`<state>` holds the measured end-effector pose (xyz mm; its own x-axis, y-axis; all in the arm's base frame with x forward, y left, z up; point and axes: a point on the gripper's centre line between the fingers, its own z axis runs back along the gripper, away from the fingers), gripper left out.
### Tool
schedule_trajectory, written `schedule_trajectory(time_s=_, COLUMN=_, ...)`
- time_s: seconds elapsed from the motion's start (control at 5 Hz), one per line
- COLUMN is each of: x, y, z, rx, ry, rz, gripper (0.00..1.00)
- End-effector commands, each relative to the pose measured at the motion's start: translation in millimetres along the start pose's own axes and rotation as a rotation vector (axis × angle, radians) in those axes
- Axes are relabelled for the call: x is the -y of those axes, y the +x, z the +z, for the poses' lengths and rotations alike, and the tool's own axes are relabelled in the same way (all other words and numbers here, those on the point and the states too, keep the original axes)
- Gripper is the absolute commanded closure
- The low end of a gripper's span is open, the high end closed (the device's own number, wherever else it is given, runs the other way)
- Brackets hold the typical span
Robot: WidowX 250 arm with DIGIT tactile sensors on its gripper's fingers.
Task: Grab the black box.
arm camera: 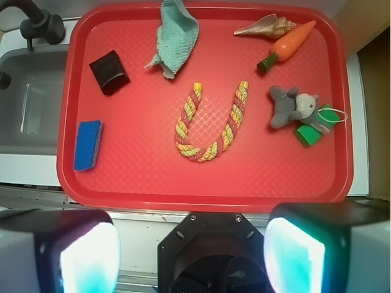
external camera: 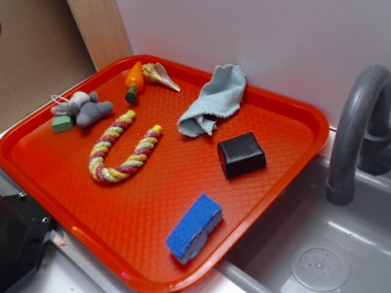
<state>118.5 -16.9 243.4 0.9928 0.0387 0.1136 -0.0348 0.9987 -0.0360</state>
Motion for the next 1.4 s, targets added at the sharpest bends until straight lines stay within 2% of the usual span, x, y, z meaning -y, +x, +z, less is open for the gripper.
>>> schedule_trajectory(time_s=0.0, x=0, y=0, z=0, rx=0.000, ry=0.000, rz=0.000, gripper=0.00)
schedule_trajectory(time_s=0.2, x=14, y=47, z=-26, rx=0.026, ry=0.043, rz=-0.062, gripper=0.00)
schedule_trajectory(time_s=0.6, x=67, y=125, z=-108, rx=0.072, ry=0.051, rz=-0.344, gripper=0.00)
schedule_trajectory(time_s=0.8, x=80, y=129, z=-159, rx=0.045, ry=-0.010, rz=-0.425, gripper=0.00)
schedule_trajectory(time_s=1.0, x=94, y=134, z=-178, rx=0.033, ry=-0.089, rz=-0.435, gripper=0.00)
schedule_trajectory(time_s=1.2, x=114, y=124, z=-180, rx=0.004, ry=-0.139, rz=-0.488, gripper=0.00)
